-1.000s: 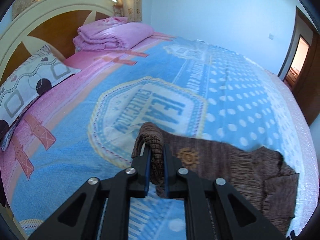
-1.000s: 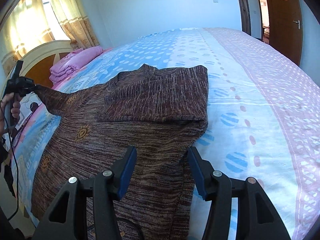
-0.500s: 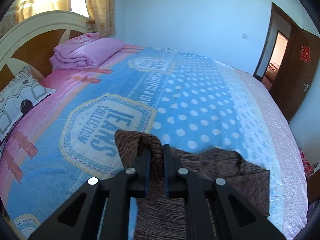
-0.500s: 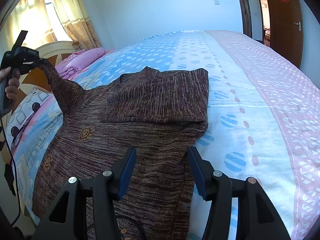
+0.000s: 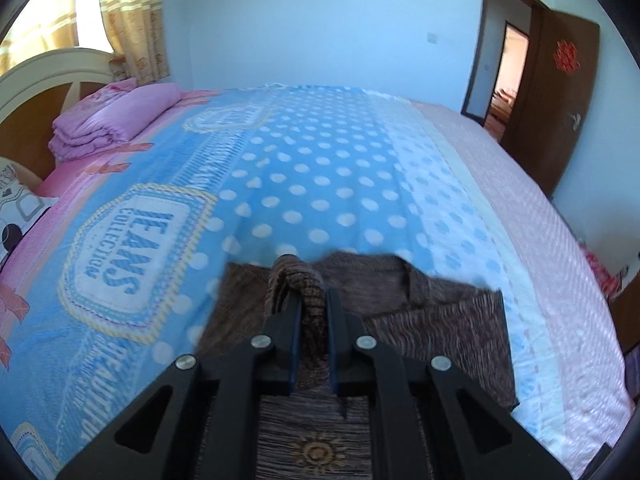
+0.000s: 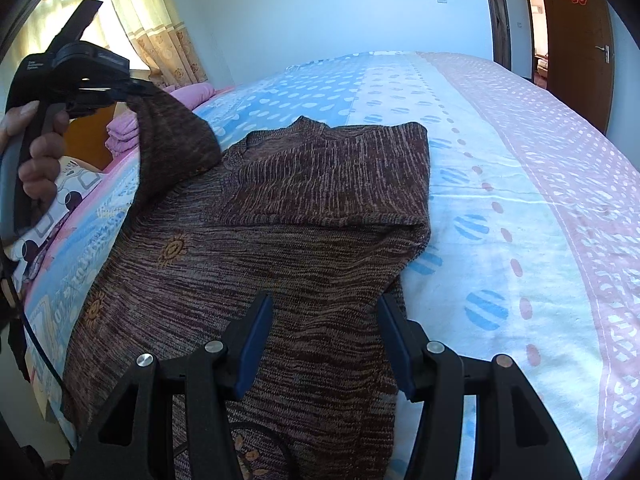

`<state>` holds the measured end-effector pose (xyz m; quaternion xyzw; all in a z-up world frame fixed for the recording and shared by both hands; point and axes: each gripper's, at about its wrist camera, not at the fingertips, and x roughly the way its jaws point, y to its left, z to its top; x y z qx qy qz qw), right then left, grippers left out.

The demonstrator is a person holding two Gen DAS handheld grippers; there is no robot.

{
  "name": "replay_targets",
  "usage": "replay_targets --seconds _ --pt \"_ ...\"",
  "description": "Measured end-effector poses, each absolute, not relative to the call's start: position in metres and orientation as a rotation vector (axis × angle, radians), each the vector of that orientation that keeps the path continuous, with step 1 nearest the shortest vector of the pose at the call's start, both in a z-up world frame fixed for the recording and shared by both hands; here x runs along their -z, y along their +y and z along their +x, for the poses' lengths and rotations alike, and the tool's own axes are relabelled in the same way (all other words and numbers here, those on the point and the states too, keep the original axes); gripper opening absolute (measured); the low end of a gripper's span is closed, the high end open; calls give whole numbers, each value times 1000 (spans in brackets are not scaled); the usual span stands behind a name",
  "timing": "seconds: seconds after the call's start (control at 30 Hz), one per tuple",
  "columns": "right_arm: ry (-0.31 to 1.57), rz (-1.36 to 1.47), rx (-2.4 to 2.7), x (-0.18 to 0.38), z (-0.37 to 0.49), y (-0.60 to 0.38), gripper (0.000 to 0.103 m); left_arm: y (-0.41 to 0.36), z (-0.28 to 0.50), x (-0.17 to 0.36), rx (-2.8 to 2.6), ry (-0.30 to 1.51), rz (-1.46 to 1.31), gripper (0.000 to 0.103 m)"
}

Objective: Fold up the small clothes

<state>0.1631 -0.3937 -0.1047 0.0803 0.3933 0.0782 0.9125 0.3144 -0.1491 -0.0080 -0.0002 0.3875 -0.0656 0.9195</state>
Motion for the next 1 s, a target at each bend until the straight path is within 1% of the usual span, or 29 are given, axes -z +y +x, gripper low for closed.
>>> replay_targets --seconds 0.07,0.1,0.17,0.2,0.23,0.27,0.33,0.37,0.43,0.47,0.5,0.57,0.77,0.9,0.93,1.0 --pt "820 156 -164 109 163 -390 55 -174 307 29 130 792 64 13" --pt "822 152 -165 110 163 -389 55 -186 303 40 129 792 96 19" --pt "830 145 -169 114 163 -387 55 -208 294 62 151 811 150 32" --pt "832 143 -170 115 164 -386 55 -219 289 72 168 827 179 47" --pt "832 139 -167 116 164 -387 55 -226 284 78 184 830 198 57" --pt "830 137 -163 116 164 -387 55 -230 278 81 204 821 217 59" --pt "826 138 -156 117 165 -390 55 -234 265 80 235 786 259 59" --pt "825 140 -150 118 165 -391 55 -230 260 78 241 764 275 61" --pt "826 150 -147 118 166 -394 55 -214 254 73 229 717 294 75" --pt "822 159 -149 118 165 -396 55 -203 255 72 205 698 304 78" --pt "819 164 -150 118 166 -396 55 -188 258 72 165 678 323 79" --pt "810 170 -156 116 164 -396 55 -160 271 77 83 672 349 79" --pt "819 167 -179 117 169 -385 55 -66 331 97 -76 778 255 78" --pt "806 159 -188 100 178 -376 55 -49 356 109 -34 821 234 78" --pt "802 142 -194 93 183 -371 55 -50 360 114 -33 828 234 74" --pt "799 100 -204 78 194 -358 55 -54 368 122 -9 849 245 74"
